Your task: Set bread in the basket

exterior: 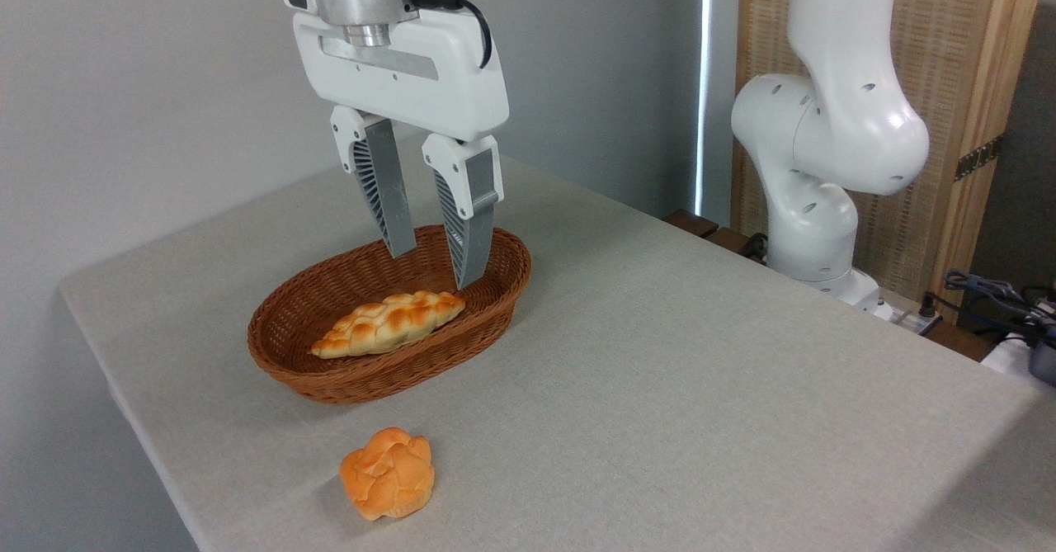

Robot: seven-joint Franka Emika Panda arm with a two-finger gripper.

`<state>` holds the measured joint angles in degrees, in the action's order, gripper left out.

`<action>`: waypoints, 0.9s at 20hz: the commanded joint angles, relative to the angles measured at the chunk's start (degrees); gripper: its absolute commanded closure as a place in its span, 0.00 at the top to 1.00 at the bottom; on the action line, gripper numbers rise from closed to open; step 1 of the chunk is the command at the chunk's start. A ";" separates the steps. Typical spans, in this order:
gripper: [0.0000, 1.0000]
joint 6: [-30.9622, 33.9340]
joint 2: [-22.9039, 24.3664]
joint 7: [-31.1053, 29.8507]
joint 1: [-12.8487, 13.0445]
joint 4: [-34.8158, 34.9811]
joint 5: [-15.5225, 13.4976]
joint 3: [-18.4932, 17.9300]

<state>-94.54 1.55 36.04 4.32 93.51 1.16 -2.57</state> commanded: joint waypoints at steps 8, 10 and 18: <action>1.00 0.58 -1.20 -1.76 -0.28 -0.87 -2.65 0.64; 1.00 0.58 -1.12 -1.76 -0.28 -0.87 -2.74 0.55; 1.00 0.49 -1.11 -1.32 -0.28 -0.78 -3.88 0.38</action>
<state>-94.54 0.57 35.08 4.29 93.48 -1.37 -2.08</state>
